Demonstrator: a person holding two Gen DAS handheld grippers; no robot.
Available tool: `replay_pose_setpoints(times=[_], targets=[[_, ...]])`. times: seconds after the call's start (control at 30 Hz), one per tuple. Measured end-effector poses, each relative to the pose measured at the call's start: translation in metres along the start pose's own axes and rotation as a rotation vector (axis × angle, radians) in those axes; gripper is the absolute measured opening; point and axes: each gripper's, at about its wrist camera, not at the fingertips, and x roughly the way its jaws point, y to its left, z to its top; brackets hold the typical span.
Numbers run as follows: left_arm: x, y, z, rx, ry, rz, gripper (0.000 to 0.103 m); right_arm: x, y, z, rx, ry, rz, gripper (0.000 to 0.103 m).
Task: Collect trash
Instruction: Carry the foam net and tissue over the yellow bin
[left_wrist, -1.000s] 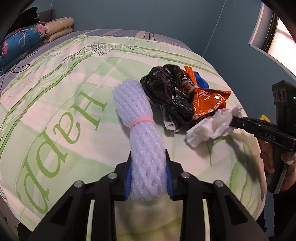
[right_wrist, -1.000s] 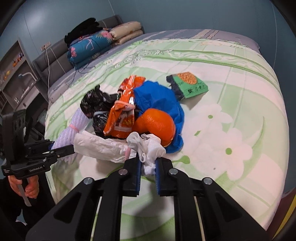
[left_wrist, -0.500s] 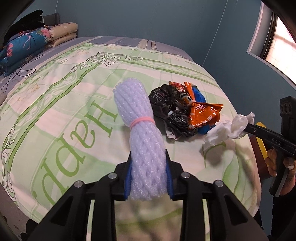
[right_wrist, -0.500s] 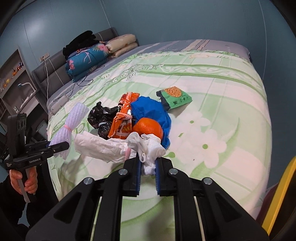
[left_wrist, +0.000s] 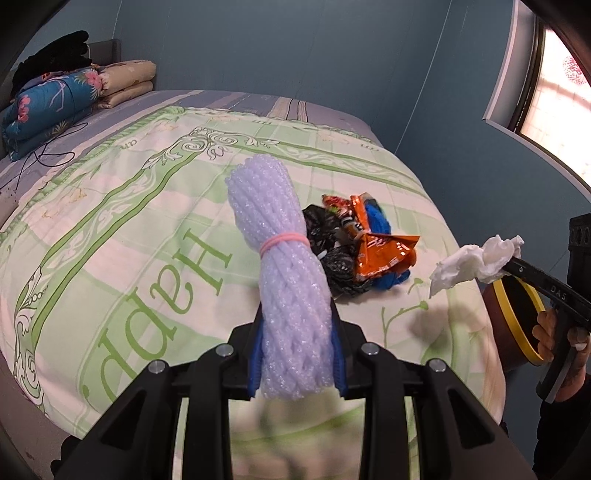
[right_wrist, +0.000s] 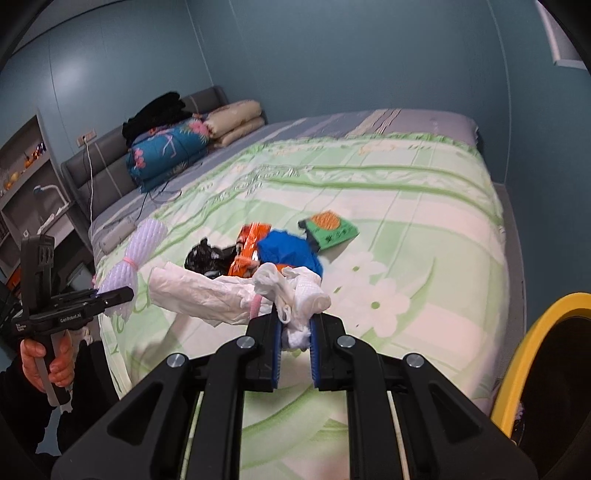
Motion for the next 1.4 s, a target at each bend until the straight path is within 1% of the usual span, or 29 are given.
replay_pose_setpoints(times=[0.3,0.47,0.53,0.67,0.8,0.97,1.1,1.2,1.3,1.4], targets=[[-0.013,-0.025,0.012,0.026,-0.039,-0.039,0.028,-0.047,-0.006,0.001,0.037,-0.12,-0.094,0.011],[-0.023,-0.042,0.02,0.035,-0.069,-0.069,0.028,-0.082,-0.012,-0.003,0.06,-0.209,-0.126,0.011],[-0.025,-0.049,0.022,0.035,-0.076,-0.086,0.028,-0.092,-0.015,-0.004,0.075,-0.23,-0.13,0.011],[-0.025,-0.066,0.027,0.053,-0.085,-0.115,0.028,-0.116,-0.024,-0.007,0.098,-0.279,-0.168,0.011],[-0.023,-0.086,0.032,0.076,-0.085,-0.147,0.028,-0.142,-0.033,-0.012,0.125,-0.33,-0.218,0.011],[-0.02,-0.111,0.038,0.112,-0.088,-0.184,0.028,-0.17,-0.043,-0.021,0.145,-0.394,-0.319,0.011],[-0.018,-0.135,0.043,0.138,-0.091,-0.217,0.028,-0.187,-0.052,-0.029,0.159,-0.433,-0.382,0.011],[-0.018,-0.152,0.046,0.16,-0.095,-0.243,0.028,-0.198,-0.058,-0.033,0.175,-0.453,-0.395,0.011],[-0.015,-0.17,0.048,0.182,-0.093,-0.271,0.028,-0.206,-0.061,-0.038,0.18,-0.475,-0.439,0.011],[-0.012,-0.187,0.048,0.203,-0.087,-0.294,0.028,-0.214,-0.067,-0.041,0.193,-0.491,-0.459,0.011]])
